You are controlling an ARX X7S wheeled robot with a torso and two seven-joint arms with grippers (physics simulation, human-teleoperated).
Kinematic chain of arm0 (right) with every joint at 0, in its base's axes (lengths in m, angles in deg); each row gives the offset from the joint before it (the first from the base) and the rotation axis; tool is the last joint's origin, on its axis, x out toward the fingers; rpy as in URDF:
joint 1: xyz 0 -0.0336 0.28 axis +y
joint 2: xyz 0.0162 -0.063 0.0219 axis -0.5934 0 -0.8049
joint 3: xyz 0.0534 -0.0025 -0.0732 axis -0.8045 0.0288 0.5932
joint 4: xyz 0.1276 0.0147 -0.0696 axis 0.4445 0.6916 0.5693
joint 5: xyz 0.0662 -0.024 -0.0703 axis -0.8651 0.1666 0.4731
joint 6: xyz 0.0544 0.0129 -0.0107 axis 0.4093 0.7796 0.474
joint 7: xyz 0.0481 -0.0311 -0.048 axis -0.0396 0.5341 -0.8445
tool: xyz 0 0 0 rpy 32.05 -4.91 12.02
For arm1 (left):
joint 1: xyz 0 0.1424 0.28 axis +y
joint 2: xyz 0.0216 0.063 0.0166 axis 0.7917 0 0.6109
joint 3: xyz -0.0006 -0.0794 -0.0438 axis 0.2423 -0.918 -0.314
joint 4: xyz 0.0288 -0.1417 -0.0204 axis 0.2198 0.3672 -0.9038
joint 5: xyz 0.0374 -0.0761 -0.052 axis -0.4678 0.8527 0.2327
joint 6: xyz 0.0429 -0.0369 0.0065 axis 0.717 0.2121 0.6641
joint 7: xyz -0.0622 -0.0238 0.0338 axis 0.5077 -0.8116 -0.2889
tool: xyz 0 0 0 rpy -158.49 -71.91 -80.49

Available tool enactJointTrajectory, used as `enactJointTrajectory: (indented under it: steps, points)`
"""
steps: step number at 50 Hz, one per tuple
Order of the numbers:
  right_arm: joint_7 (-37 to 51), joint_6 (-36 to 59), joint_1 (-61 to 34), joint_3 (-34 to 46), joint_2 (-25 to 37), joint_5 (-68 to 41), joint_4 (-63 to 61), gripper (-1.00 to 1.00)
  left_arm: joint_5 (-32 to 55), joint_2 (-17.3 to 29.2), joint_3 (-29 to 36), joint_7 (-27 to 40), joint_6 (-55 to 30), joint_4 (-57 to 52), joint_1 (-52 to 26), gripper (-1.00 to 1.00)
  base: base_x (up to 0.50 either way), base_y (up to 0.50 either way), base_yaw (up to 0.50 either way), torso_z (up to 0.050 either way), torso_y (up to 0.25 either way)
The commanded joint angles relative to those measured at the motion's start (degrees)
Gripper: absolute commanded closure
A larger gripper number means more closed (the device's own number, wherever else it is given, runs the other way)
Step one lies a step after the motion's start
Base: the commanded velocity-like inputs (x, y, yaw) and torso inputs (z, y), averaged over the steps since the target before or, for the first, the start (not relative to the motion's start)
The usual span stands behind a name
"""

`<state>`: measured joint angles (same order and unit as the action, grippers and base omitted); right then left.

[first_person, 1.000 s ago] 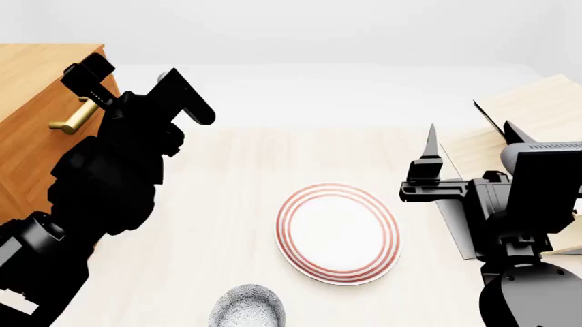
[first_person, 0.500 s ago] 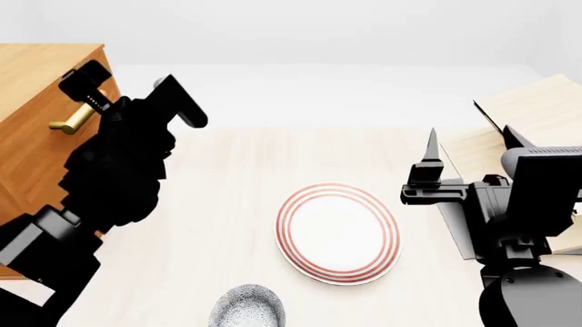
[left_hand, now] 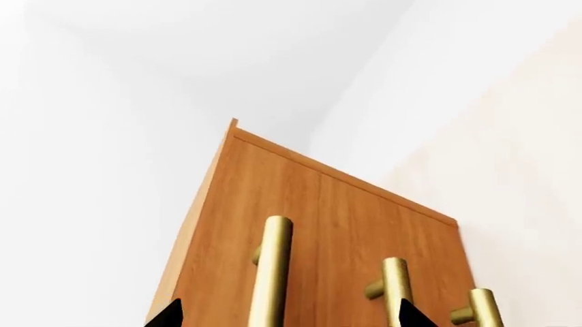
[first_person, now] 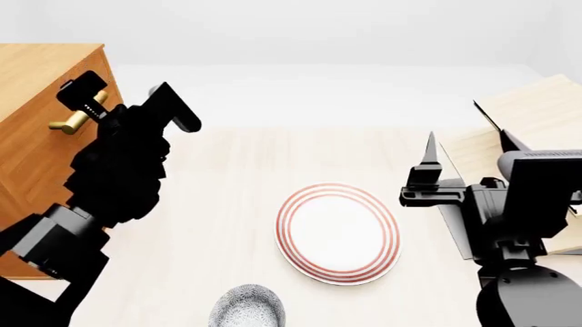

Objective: Open the top drawer of the cabinet and put the bowl in it.

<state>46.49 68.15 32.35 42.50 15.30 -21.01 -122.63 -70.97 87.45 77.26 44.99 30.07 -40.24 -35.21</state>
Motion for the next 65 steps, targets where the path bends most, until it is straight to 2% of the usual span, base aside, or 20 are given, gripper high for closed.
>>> enactJointTrajectory:
  steps: [1,27,43,65]
  points:
    - [0.18,-0.97,0.44,0.28,0.09,0.01,0.87,-1.0,0.19,-1.3,-0.43,0.67,2.74,5.73,-0.46,-1.0,0.0,0.0,0.0,0.0,0.0]
    - [0.64,-2.45,0.74,1.17,0.2,-0.04,2.74,-1.0,0.29,-3.11,-1.18,1.9,7.54,16.68,-2.41,-1.0,0.0,0.0,0.0,0.0,0.0]
    - [1.02,-3.05,0.74,1.61,0.28,-0.1,3.44,-1.0,0.79,-4.68,-2.32,3.27,13.13,27.68,-4.46,-1.0,0.0,0.0,0.0,0.0,0.0]
    - [1.48,-3.0,0.66,1.77,0.47,-0.61,3.44,-1.0,1.42,-3.54,-3.43,3.95,11.9,27.7,-4.32,-1.0,0.0,0.0,0.0,0.0,0.0]
